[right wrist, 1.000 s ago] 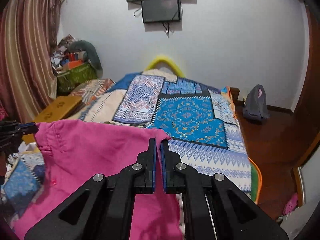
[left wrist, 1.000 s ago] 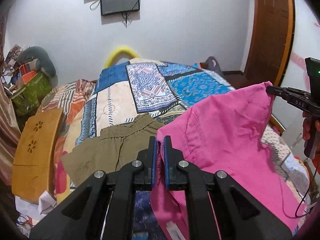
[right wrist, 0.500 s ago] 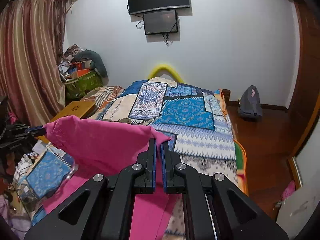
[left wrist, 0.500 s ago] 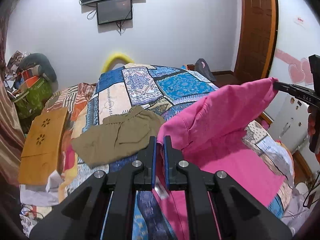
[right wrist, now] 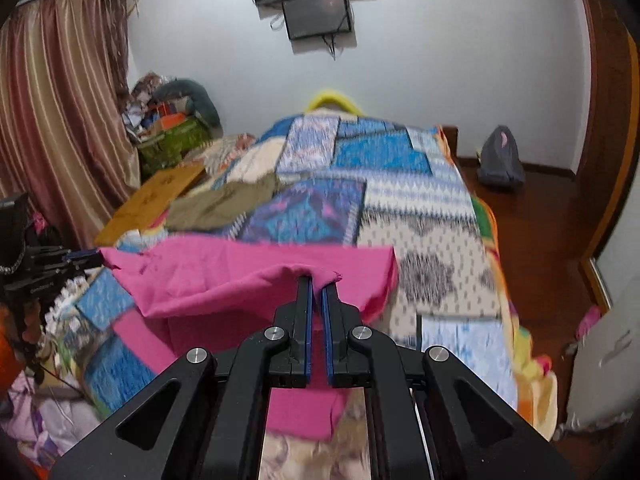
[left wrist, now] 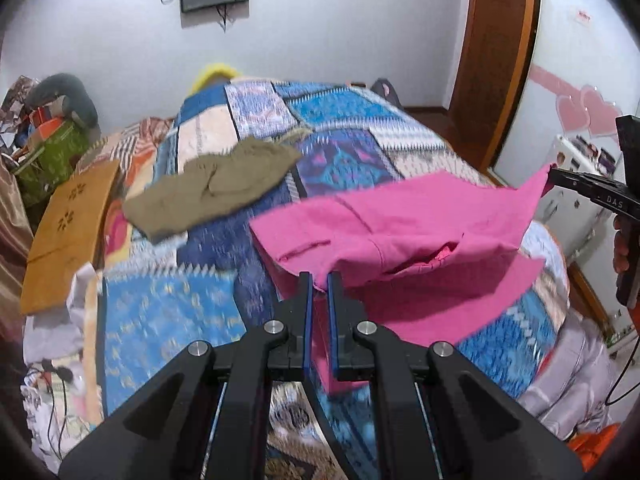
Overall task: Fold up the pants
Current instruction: 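Lift the pink pants with both grippers and fold them over onto themselves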
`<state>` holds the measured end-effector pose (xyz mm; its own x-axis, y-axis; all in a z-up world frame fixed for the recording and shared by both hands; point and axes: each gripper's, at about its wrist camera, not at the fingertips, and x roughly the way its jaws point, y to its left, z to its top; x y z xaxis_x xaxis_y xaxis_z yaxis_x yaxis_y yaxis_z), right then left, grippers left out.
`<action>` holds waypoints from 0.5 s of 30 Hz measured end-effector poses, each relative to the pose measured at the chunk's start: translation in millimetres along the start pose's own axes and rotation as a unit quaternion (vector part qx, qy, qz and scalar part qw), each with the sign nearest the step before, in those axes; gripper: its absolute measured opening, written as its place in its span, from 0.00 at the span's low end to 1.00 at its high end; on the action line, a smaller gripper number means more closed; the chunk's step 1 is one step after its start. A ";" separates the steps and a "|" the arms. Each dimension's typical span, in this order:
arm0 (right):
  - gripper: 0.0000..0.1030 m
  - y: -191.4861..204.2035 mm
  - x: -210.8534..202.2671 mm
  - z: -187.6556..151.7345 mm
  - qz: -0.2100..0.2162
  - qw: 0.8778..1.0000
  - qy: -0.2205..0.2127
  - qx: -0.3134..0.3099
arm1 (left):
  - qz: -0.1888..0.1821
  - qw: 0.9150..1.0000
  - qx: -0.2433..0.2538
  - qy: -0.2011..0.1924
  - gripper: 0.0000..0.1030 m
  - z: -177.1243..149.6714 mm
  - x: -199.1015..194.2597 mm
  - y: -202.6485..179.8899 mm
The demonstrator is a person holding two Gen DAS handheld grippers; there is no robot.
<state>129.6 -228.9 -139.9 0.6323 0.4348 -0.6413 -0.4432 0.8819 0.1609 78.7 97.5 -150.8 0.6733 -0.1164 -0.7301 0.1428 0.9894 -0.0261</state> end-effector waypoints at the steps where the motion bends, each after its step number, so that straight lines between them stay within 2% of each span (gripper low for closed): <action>1: 0.04 -1.2 -0.2 -7.3 0.000 1.000 0.006 0.004 | -0.001 1.000 0.000 0.005 0.06 -6.5 1.3 -2.2; 7: 0.04 -10.9 3.2 -41.7 -0.002 0.999 0.036 0.033 | -0.003 1.000 -0.008 0.023 0.06 -31.6 6.6 -6.0; 15: 0.05 -12.1 -3.4 -69.1 -0.026 0.996 0.086 0.016 | -0.004 0.998 0.005 0.056 0.06 -46.0 9.2 -3.8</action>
<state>88.9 -253.7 -191.6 0.5348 0.3534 -0.7675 -0.3910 0.9087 0.1460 51.0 96.7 -188.9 0.5872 -0.1125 -0.8016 0.1554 0.9875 -0.0247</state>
